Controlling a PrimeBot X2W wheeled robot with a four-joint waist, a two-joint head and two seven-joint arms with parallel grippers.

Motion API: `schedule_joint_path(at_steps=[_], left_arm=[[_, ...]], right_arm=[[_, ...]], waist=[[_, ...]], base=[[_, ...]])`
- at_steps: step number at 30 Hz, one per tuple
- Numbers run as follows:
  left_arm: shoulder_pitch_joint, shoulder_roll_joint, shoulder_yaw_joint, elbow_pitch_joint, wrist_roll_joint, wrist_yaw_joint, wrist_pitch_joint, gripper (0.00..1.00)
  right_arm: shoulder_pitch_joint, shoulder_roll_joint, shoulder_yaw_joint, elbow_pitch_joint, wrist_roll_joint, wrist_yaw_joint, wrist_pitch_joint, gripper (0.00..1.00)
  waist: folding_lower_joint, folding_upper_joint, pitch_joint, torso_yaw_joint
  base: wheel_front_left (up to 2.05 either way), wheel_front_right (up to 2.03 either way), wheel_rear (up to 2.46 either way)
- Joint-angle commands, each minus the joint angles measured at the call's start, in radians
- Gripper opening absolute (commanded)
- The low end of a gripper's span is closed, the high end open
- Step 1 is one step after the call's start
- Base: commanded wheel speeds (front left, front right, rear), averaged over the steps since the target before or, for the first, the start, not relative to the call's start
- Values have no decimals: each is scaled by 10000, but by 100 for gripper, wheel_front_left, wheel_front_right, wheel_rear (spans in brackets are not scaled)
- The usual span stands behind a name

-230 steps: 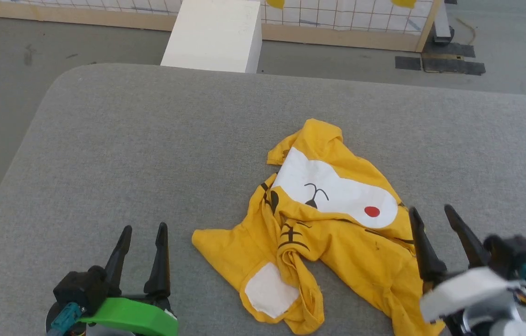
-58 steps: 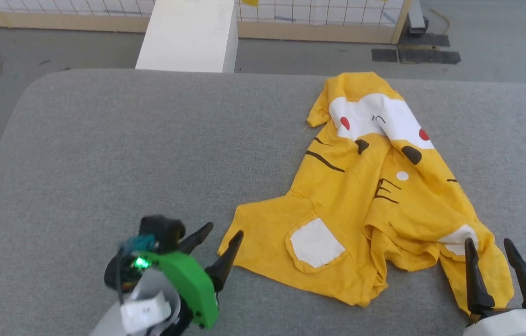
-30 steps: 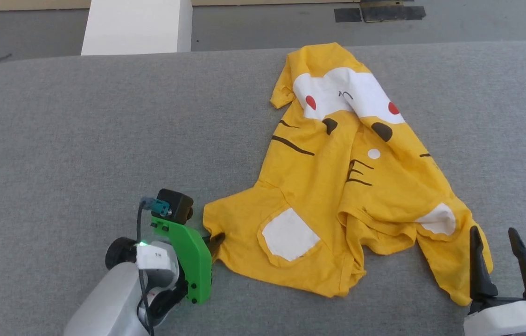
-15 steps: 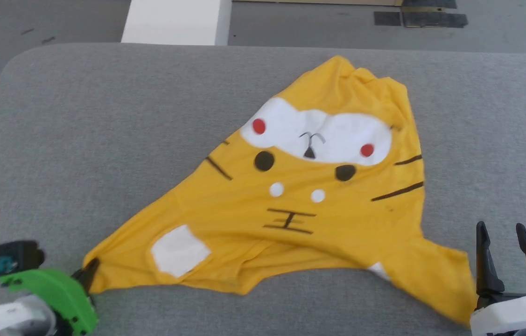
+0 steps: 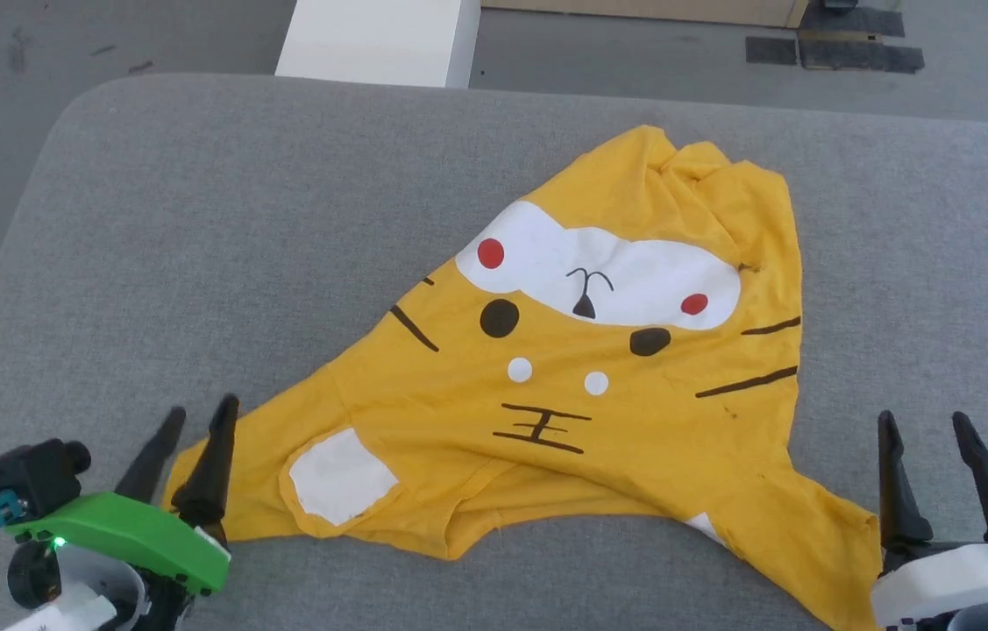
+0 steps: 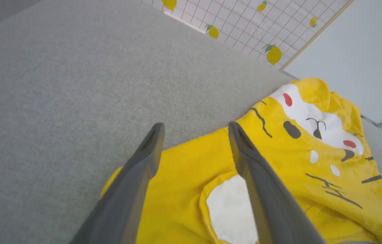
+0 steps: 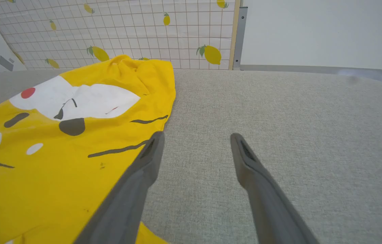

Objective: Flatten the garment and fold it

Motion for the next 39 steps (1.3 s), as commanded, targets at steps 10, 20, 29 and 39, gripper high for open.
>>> schedule_joint_path(at_steps=[10,20,29,39], left_arm=[[446,-664,-523,-1075,1501,227,-1842,100],[342,-838,-937,-737,1625,156,-1860,100],[331,-936,-1142,-515,1580,103,-1845,100],[66,-896,-1303,-513,1669,18,-1841,100]], right_arm=[[-885,7,1261,-449,-246,-15,2703,100],[-1742,7,839,85,-520,-15,7135,100],[-1733,7,1491,622,-698,-15,9108,44],[-3342,-731,2040,337,-1248,-15,9352,0]], waist=[[0,0,-161,43],[0,0,-123,774],[0,0,-174,1138],[0,0,296,1039]], base=[[0,0,0],[0,0,0],[0,0,0],[0,0,0]])
